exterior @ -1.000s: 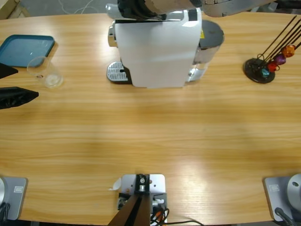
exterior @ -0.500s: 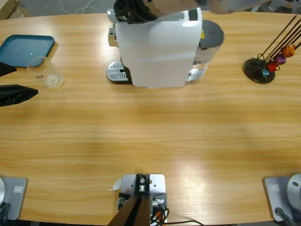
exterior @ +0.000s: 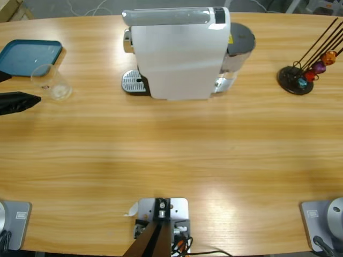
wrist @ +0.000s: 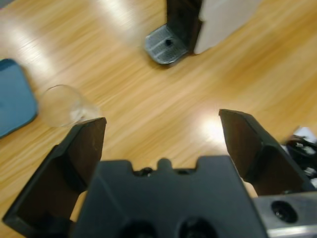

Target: Pour coffee

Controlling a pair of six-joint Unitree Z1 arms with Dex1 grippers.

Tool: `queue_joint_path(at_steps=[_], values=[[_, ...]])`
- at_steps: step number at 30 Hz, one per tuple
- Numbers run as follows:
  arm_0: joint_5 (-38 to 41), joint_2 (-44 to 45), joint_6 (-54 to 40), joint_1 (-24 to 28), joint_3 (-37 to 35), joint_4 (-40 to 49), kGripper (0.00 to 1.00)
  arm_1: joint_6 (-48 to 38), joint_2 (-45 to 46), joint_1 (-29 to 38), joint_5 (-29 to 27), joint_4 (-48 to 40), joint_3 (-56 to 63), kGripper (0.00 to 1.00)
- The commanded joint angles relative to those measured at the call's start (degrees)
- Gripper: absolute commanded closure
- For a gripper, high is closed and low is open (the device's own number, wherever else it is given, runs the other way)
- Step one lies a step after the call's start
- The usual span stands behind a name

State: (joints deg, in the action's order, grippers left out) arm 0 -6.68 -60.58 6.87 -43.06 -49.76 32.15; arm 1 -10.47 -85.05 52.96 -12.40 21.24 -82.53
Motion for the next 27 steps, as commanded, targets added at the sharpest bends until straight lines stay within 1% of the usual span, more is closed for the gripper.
queue_joint_path(at_steps=[1, 4, 6, 8, 12, 16, 23, 27], values=[[-11.18, -5.57, 6.21, 5.81, 5.27, -1.66, 0.004, -0.70, 11.33, 0.57, -1.84, 0.91, 16.03, 0.000], [-15.22, -8.77, 9.15, 6.99, 7.82, -7.51, 0.004, -1.19, 12.10, 0.57, -1.73, 0.91, 18.07, 0.000], [-18.52, -10.83, 11.66, 7.64, 9.03, -9.90, 0.001, -1.82, 11.82, 0.57, -1.66, 0.91, 18.88, 0.000], [-20.05, -12.76, 12.58, 9.06, 10.81, -14.28, 0.000, -2.33, 11.47, 0.57, -1.66, 0.91, 19.60, 0.000], [-20.56, -16.56, 13.42, 11.93, 14.90, -23.72, 0.000, -3.23, 11.34, 0.57, -1.49, 0.91, 20.96, 0.000], [-20.55, -20.72, 13.67, 11.91, 22.57, -38.45, 0.000, -3.68, 10.40, 0.57, -1.50, 0.91, 21.76, 0.000], [-20.48, -26.23, 13.26, 11.68, 27.95, -50.17, 0.000, -3.68, 8.92, 0.57, -1.35, 1.00, 21.66, 0.000], [-20.48, -30.71, 13.14, 11.77, 28.93, -55.57, 0.000, -3.68, 8.64, 0.57, -0.96, 1.54, 21.71, 0.000]])
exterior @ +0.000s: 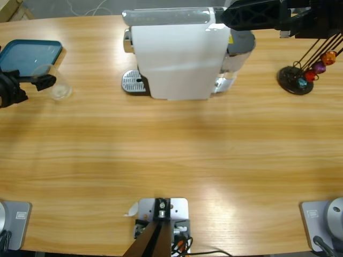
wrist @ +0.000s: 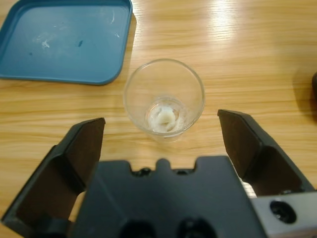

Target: Pour coffee

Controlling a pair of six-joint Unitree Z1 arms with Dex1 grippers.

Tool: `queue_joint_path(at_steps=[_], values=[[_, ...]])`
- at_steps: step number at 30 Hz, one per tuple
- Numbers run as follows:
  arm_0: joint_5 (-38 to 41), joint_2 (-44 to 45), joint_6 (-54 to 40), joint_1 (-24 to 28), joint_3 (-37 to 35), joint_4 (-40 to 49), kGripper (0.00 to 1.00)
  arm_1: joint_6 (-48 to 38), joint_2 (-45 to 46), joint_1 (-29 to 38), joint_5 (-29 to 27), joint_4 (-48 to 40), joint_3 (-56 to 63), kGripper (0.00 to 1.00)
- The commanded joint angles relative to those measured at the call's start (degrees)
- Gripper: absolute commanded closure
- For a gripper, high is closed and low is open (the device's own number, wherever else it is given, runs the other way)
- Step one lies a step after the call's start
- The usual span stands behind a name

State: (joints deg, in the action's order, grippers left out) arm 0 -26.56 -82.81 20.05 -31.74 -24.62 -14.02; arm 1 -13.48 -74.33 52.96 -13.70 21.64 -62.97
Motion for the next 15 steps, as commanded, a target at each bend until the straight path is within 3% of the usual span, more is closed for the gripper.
queue_joint_path(at_steps=[1, 15], values=[[-0.62, -9.58, -0.10, 0.45, 3.88, -10.49, 0.000, -0.67, -2.17, 0.56, 0.35, 1.21, 2.15, 0.000], [-2.43, -14.59, -1.80, 2.38, 4.06, -15.95, 0.000, -0.93, -3.89, 0.51, 0.87, 1.30, 2.23, 0.000]])
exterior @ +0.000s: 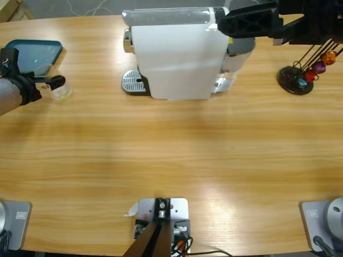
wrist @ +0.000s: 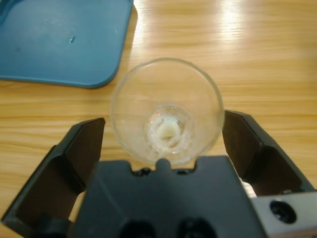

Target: Pour coffee

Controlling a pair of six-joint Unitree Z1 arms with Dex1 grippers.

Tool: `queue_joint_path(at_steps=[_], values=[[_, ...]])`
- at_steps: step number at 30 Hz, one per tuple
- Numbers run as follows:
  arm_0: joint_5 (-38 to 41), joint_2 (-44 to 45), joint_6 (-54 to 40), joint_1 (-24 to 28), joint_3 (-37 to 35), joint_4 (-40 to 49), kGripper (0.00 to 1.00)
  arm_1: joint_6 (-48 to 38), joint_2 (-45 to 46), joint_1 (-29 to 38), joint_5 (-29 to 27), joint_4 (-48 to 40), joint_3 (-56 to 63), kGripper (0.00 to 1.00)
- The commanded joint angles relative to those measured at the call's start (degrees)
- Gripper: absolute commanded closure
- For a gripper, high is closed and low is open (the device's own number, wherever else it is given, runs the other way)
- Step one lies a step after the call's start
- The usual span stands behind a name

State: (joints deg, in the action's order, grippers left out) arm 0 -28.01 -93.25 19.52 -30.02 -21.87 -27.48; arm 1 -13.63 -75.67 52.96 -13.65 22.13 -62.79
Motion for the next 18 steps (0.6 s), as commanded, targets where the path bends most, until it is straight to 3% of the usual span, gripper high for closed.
queue_joint_path(at_steps=[1, 3, 7, 9, 12, 15, 16, 18], values=[[-0.85, -4.31, -1.43, 0.67, 1.30, -2.49, 0.000, -0.78, -2.55, 0.48, 0.82, 0.81, 2.06, 0.000], [-0.41, -4.52, -2.08, 0.67, 1.30, -2.49, 0.015, -0.78, -2.55, 0.49, 0.87, 0.81, 2.06, 0.000], [0.24, -4.68, -2.29, 0.77, 1.36, -2.49, 0.266, -0.78, -2.55, 0.49, 0.91, 0.81, 2.06, 0.000], [0.76, -4.66, -1.75, 1.37, 1.30, -2.49, 0.529, -0.78, -2.55, 0.49, 0.98, 0.81, 2.07, 0.000], [1.06, -4.58, -2.08, 2.07, 1.44, -2.40, 0.567, -0.78, -2.55, 0.48, 1.03, 0.81, 2.07, 0.004], [0.99, -4.43, -2.27, 2.16, 1.57, -2.13, 0.821, -0.78, -2.60, 0.49, 1.35, 0.81, 2.14, 0.004], [1.05, -4.36, -2.31, 2.16, 1.62, -2.13, 0.969, -0.78, -2.71, 0.49, 1.35, 0.81, 2.23, 0.004], [1.12, -3.85, -2.78, 2.16, 1.90, -2.13, 1.000, -0.78, -2.82, 0.49, 1.43, 0.72, 2.32, 0.004]])
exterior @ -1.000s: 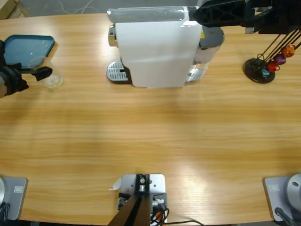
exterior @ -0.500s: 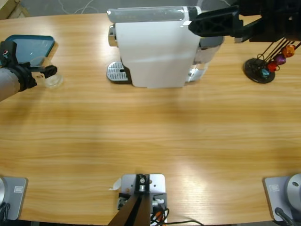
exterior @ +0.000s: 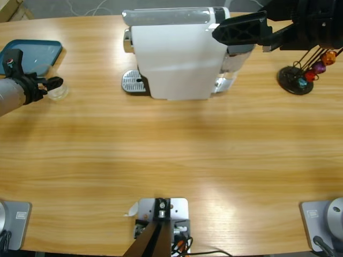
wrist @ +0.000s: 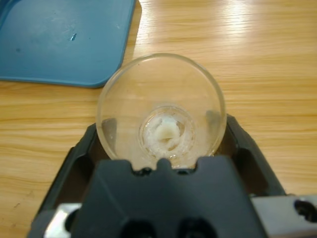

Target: Pour coffee

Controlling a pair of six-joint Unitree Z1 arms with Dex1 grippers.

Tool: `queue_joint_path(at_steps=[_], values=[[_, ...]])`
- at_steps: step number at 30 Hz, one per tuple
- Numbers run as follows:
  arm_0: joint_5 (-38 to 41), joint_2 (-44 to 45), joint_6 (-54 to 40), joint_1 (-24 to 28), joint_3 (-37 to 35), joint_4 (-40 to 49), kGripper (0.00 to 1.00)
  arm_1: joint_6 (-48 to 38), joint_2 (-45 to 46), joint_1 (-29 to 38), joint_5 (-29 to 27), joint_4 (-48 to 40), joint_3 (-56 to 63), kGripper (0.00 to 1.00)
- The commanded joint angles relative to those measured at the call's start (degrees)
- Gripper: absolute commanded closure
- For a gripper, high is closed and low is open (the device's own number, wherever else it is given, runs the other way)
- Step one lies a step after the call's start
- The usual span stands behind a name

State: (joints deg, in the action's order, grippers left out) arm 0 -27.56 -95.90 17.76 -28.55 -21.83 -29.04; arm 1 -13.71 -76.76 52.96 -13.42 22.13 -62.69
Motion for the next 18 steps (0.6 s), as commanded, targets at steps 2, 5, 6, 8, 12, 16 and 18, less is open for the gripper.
queue_joint_path(at_steps=[2, 5, 6, 8, 12, 16, 18], values=[[1.30, -0.27, -2.42, 0.81, 1.97, -0.48, 1.000, -0.71, -1.73, 0.48, 1.17, 0.63, 2.22, 0.004], [2.83, 1.59, -4.90, 0.86, 1.78, -0.40, 1.000, -0.71, -1.73, 0.53, 1.12, 0.53, 2.32, 0.004], [3.58, 2.35, -5.56, 0.95, 1.71, -0.33, 1.000, -0.71, -1.73, 0.48, 1.12, 0.42, 2.41, 0.004], [5.55, 4.09, -7.11, 1.04, 1.53, -0.19, 1.000, -0.71, -1.75, 0.49, 1.12, 0.20, 2.55, 0.004], [11.92, 7.78, -14.90, 1.02, 1.09, 0.37, 1.000, -0.73, -1.71, 0.51, 1.03, -0.68, 3.10, 0.004], [20.39, 9.84, -18.34, 2.69, 0.67, 0.51, 1.000, -1.45, -1.53, 0.49, 0.82, -2.02, 4.47, 0.004], [26.45, 10.29, -20.80, 3.54, -0.61, 0.58, 1.000, -1.85, -1.34, 0.49, 0.68, -2.21, 5.03, 0.004]])
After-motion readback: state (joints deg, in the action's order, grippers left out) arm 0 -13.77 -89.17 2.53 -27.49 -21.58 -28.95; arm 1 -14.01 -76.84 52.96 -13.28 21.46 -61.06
